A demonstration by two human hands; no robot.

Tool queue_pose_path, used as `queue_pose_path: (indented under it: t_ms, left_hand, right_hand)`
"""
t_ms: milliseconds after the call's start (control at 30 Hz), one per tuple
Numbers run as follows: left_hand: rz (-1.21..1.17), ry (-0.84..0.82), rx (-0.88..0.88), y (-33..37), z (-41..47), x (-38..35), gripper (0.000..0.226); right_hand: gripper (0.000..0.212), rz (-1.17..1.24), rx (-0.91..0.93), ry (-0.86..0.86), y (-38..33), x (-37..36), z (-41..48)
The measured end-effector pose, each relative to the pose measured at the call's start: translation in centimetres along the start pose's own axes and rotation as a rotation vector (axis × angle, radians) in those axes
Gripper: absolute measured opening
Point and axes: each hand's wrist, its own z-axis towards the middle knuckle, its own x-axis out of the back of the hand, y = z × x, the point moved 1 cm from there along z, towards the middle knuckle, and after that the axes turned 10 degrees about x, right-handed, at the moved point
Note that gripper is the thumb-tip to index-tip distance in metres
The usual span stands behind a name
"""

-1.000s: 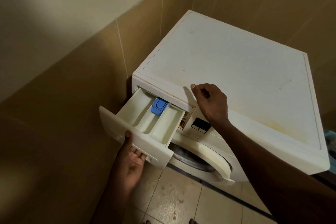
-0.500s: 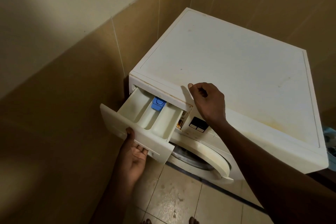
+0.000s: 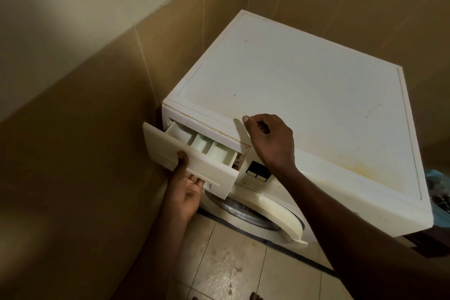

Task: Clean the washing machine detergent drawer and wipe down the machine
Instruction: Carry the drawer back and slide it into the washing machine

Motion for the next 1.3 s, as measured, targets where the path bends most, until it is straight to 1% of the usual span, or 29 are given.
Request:
queue_pose_path:
  t_ms: [100,333,500,667,767,800,900,967,1033,1133,1200,1267,1300]
  left_hand:
    - [0.012,-0.009,-0.007,-0.1,1.1,-0.7,0.07]
    - [0.048,0.006,0.022,0.1,3.3,-3.0,0.057]
    - [0.061,0.03,0.003,0.1,4.2,-3.7,0.056]
    - [0.019,0.036,-0.001,-0.1,4.5,-4.0,0.059]
    - [-0.003,0.05,-0.019,-0.2,4.5,-4.4,0.071]
    - [-0.002,0.053,-0.023,-0.2,4.6,-4.4,0.072]
    - [0.009,0.05,-0.023,-0.1,4.8,-4.3,0.066]
    - [0.031,0.046,-0.013,-0.1,4.9,-4.1,0.058]
    - [0.063,0.053,-0.007,-0.1,4.9,-4.1,0.054]
    - [0.156,0.123,-0.041,-0.1,4.6,-4.0,0.069]
    - [0.276,0.2,-0.094,0.3,3.9,-4.0,0.069]
    - [0.393,0.225,-0.177,0.9,3.2,-3.9,0.07]
    - [0.445,0.237,-0.22,1.4,2.9,-3.8,0.067]
  right_hand:
    - [0.026,0.007,0.0,-0.003,0.0,0.0,0.0]
    - [0.026,-0.003,0.02,-0.009,0.2,0.0,-0.1]
    - [0.027,-0.022,0.027,-0.017,0.5,-0.1,0.0]
    - [0.024,0.01,0.011,0.011,0.5,-0.3,-0.1]
    - [0.017,0.026,0.009,0.026,0.2,-0.3,-0.2]
    - [0.016,0.023,0.013,0.024,0.2,-0.3,-0.2]
    - [0.013,0.034,0.009,0.013,0.0,0.0,-0.1]
    - [0.012,0.048,-0.011,0.0,0.0,0.2,0.0]
    - [0.014,0.049,-0.024,-0.017,0.0,0.3,0.1]
    - [0.016,0.064,-0.042,-0.023,0.1,0.3,0.1]
    - [0.017,0.068,-0.042,-0.02,0.1,0.4,0.0]
    - [0.017,0.086,-0.044,-0.018,0.1,0.5,0.0]
    - [0.017,0.102,-0.047,-0.017,0.0,0.6,-0.1]
